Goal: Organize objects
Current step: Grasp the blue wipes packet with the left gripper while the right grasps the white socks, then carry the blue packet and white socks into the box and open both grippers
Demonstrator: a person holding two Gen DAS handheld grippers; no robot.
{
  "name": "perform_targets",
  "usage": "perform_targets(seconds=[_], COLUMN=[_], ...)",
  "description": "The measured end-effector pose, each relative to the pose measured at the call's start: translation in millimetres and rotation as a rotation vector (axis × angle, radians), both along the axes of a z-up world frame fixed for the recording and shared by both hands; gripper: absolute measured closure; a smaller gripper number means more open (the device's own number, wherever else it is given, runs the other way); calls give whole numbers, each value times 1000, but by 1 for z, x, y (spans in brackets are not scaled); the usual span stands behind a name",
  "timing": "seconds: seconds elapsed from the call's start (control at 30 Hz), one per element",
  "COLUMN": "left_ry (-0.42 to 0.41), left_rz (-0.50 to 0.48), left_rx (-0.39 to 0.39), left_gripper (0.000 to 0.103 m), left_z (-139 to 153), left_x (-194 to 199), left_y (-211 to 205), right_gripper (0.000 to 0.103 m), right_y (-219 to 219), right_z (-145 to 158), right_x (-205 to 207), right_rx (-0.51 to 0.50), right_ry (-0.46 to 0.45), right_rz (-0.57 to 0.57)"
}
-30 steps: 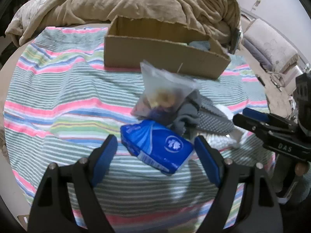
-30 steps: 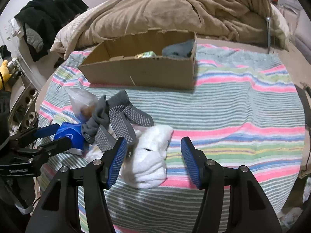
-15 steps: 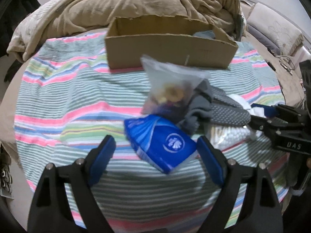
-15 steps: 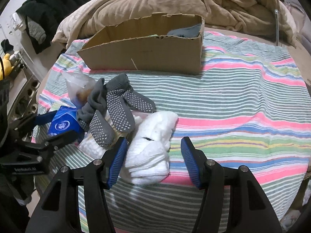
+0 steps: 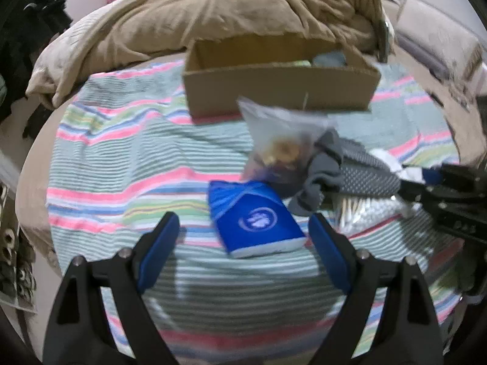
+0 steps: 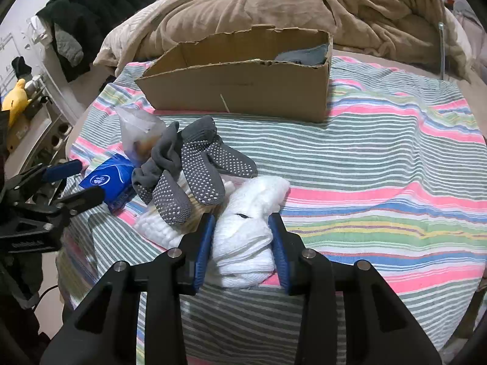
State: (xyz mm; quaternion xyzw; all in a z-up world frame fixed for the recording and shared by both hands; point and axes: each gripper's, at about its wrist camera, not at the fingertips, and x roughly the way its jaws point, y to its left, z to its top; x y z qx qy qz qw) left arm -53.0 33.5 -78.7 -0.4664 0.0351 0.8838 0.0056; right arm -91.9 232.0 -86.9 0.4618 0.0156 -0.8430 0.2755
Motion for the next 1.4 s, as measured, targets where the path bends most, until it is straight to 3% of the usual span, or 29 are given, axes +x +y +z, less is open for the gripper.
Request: perform_targets(seconds=[0.1, 0.2, 0.23, 0.3, 0.37, 0.83, 1.0, 1.4], left_ry=[-16, 0, 7, 15, 32, 158, 241, 322], left_rz=[-16, -15, -14, -2, 12, 20, 7, -21], left_rx=[-64, -33, -24, -16, 20, 123, 109, 118], left_gripper=[15, 19, 23, 44, 50, 52, 52, 52], left_z=[-13, -13, -12, -11, -6, 36, 66, 95], left_x=[-7, -7, -6, -4, -1, 17, 20, -17], left_y=[6, 1, -1, -6, -12, -34, -38, -52], right_gripper=[63, 63, 63, 66, 67, 68, 68, 68], right_y=[0, 1, 2, 5, 7, 20, 17, -12], right_z=[-6, -7, -6, -5, -3, 51, 69, 110], right_x=[-3, -2, -2, -2, -1, 9, 4, -33], right_rx=[-1, -8, -14, -35, -51, -58, -76, -103], right_ry=[-23, -27, -23, -23, -24, 117, 164, 258], right_rz=[0, 1, 1, 0, -2, -42, -43, -14])
